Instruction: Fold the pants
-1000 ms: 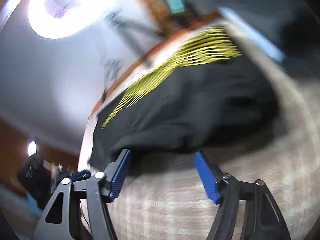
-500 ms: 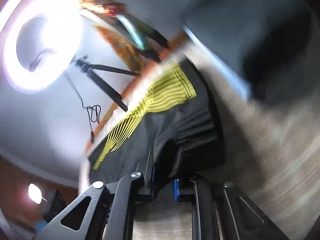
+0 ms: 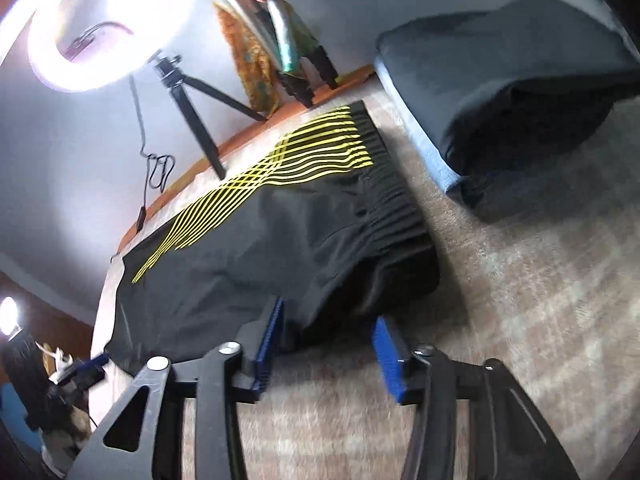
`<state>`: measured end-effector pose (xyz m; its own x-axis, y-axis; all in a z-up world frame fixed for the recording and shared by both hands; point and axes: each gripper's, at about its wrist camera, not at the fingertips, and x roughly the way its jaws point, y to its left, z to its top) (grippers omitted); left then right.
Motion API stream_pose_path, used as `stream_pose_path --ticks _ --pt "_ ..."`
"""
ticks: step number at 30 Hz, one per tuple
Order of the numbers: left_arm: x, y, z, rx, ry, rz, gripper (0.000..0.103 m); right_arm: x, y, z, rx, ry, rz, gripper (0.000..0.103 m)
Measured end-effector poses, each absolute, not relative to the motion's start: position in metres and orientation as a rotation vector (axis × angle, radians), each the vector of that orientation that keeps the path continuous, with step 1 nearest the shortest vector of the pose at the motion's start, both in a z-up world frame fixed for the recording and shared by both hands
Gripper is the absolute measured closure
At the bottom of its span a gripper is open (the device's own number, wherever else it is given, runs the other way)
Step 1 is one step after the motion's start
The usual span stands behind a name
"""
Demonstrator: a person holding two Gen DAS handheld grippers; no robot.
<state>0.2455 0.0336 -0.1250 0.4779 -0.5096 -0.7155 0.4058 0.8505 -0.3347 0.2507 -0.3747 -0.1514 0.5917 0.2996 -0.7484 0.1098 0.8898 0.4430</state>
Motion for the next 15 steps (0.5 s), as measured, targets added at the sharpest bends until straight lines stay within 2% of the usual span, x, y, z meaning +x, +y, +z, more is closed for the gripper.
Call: stream_pose_path --ticks 2,10,15 --pt "0.243 0.061 -0.122 -0.232 0.912 -0.450 0.034 0.242 -0.367 -0.144 0.444 0.926 0.130 0.043" --pt "0.248 0.135 -0.166 -0.739 1.041 -0.223 0.033 0.225 -0.346 -0.128 0.435 0.905 0.214 0.042" --pt "0.250 0.138 -0.186 -0.845 1.030 -0.179 0.033 0.223 -0.332 -0.119 0.437 0.897 0.266 0.042"
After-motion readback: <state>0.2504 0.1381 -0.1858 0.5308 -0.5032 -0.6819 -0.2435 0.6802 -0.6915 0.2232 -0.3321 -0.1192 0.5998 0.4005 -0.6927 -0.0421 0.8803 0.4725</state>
